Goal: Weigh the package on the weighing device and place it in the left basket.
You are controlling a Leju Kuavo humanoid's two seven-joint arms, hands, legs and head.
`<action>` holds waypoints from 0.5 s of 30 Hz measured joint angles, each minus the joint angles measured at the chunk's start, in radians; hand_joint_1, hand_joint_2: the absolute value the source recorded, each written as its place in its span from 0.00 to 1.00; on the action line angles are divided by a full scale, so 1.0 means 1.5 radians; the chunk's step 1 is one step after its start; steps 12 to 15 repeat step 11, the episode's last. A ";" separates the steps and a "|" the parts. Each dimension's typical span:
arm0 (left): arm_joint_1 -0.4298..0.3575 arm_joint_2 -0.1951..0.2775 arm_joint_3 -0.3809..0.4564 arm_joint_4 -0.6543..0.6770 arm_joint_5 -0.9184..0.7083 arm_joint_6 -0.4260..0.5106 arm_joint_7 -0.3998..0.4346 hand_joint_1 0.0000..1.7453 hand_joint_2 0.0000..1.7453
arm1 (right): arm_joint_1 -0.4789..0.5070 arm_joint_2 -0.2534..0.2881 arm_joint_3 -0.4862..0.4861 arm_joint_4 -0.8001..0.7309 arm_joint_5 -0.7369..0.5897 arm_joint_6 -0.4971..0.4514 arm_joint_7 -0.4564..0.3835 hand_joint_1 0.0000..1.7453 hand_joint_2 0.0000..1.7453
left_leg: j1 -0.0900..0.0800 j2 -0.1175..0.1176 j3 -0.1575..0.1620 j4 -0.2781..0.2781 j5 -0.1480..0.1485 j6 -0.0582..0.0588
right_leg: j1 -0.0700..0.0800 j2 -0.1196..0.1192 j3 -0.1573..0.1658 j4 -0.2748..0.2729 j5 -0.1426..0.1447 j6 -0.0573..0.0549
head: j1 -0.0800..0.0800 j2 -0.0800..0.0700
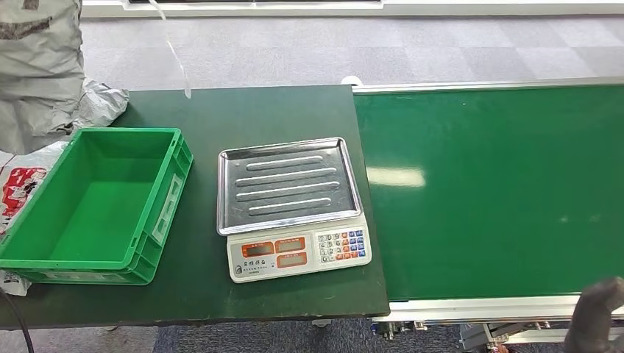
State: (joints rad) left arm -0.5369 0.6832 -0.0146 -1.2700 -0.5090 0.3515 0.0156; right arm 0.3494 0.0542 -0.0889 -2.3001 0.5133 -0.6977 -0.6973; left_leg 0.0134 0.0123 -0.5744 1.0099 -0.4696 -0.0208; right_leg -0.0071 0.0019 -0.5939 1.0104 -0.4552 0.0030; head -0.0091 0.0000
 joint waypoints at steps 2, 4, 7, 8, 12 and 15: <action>0.032 -0.002 0.021 0.030 -0.011 0.004 -0.001 1.00 1.00 | 0.000 0.000 0.000 0.003 0.000 0.000 0.000 0.00 1.00 | 0.000 0.000 0.000 0.000 0.000 0.000 | 0.000 0.000 0.000 0.000 0.000 0.000 | 0.000 0.000; 0.062 -0.006 0.040 0.054 -0.028 0.005 0.003 1.00 1.00 | -0.001 0.000 0.000 0.006 0.000 0.000 0.000 0.00 1.00 | 0.000 0.000 0.000 0.000 0.000 0.000 | 0.000 0.000 0.000 0.000 0.000 0.000 | 0.000 0.000; 0.098 -0.016 0.063 0.085 -0.054 0.002 0.010 1.00 1.00 | -0.003 0.000 0.000 0.011 0.000 0.000 0.000 0.00 1.00 | 0.000 0.000 -0.001 0.000 0.000 0.000 | 0.000 0.000 0.000 0.000 0.000 0.000 | 0.000 0.000; 0.107 -0.020 0.069 0.095 -0.060 0.001 0.011 1.00 1.00 | -0.004 0.000 0.000 0.013 0.001 0.000 0.000 0.00 1.00 | 0.000 0.000 -0.001 0.000 -0.001 0.000 | 0.000 0.000 0.000 0.000 0.000 0.000 | 0.000 0.000; 0.125 -0.029 0.082 0.120 -0.071 -0.005 0.010 1.00 1.00 | -0.005 0.000 0.000 0.016 0.006 0.000 0.000 0.00 1.00 | 0.000 0.000 -0.001 0.000 -0.001 0.000 | 0.000 -0.001 0.000 0.000 0.000 0.000 | 0.000 0.000; 0.125 -0.029 0.082 0.120 -0.071 -0.005 0.010 1.00 1.00 | -0.005 0.000 0.000 0.016 0.006 0.000 0.000 0.00 1.00 | 0.000 0.000 -0.001 0.000 -0.001 0.000 | 0.000 -0.001 0.000 0.000 0.000 0.000 | 0.000 0.000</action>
